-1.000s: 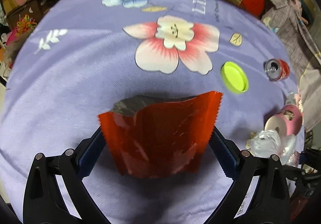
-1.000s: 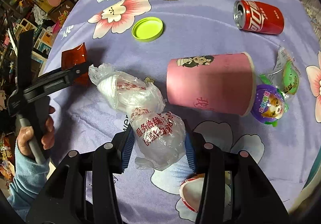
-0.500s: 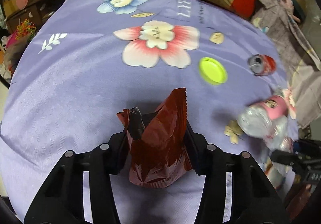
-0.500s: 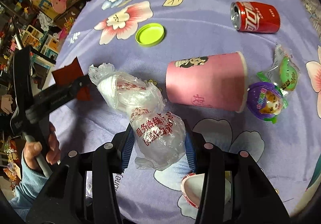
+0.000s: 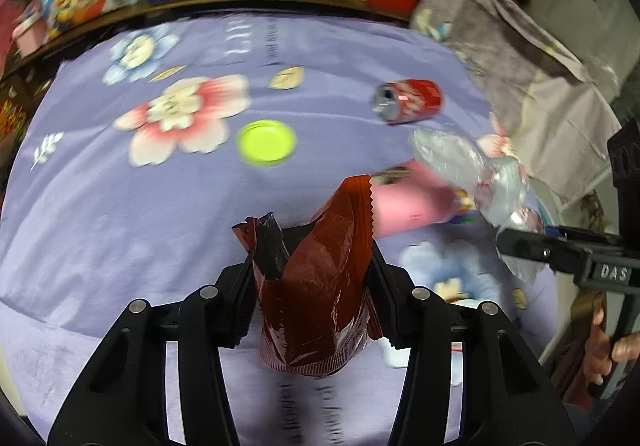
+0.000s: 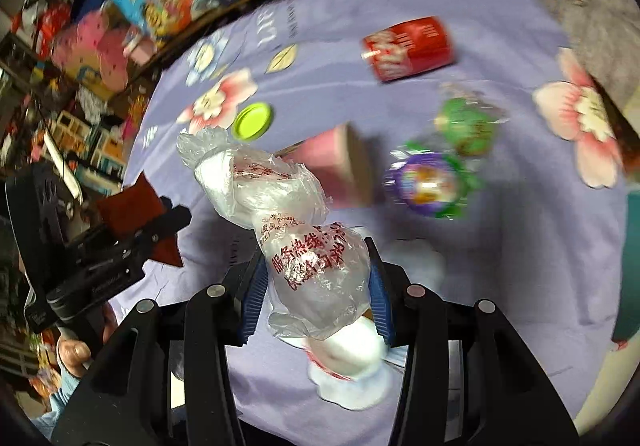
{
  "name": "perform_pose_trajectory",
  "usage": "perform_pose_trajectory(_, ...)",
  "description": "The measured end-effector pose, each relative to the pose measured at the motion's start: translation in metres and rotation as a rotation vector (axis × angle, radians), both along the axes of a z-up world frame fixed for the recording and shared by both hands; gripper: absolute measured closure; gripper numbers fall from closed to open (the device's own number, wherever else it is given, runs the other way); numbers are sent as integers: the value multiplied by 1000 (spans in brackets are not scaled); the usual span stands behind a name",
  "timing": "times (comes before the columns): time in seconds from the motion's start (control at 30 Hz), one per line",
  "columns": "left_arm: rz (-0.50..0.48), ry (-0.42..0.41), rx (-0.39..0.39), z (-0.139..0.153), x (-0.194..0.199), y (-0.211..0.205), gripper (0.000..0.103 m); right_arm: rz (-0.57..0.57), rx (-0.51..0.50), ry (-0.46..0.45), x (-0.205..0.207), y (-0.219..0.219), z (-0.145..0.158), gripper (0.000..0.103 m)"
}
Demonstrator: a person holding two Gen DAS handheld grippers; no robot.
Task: Collect trash
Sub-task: 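Carry the red packet and plastic bag over the teal bin with both tools, then open the left tool over the teal bin while the right tool releases the plastic bag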
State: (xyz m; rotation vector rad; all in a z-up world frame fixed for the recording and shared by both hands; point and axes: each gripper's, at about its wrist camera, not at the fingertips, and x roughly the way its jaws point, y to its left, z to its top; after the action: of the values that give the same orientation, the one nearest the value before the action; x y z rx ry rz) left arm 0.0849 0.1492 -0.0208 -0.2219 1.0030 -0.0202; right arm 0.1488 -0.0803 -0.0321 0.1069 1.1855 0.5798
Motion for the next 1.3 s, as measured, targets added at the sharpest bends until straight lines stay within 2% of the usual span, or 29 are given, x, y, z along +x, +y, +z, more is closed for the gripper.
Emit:
perform_pose_trajectory(0.33,-192,-14,23,18,27,-106,52,-253,28,-38,0,-147,11,60)
perform_pose_trajectory(0.63,-461,12,50,15,60,-256,52,-520,73,-35,-16,-293,1,60)
perform_pose_trajectory(0.77,-547,26,62,12,71,-312,52,-619,87,-11,-27,-348,-10,60)
perform_pose_trajectory(1.0,-656,54,80,4,86,-390,52,-710,116,31,-32,-404,-30,60)
perform_pose_trajectory(1.3,-740,144,108,-37,105,-457,52,-768,136,91,-29,-442,-57,59)
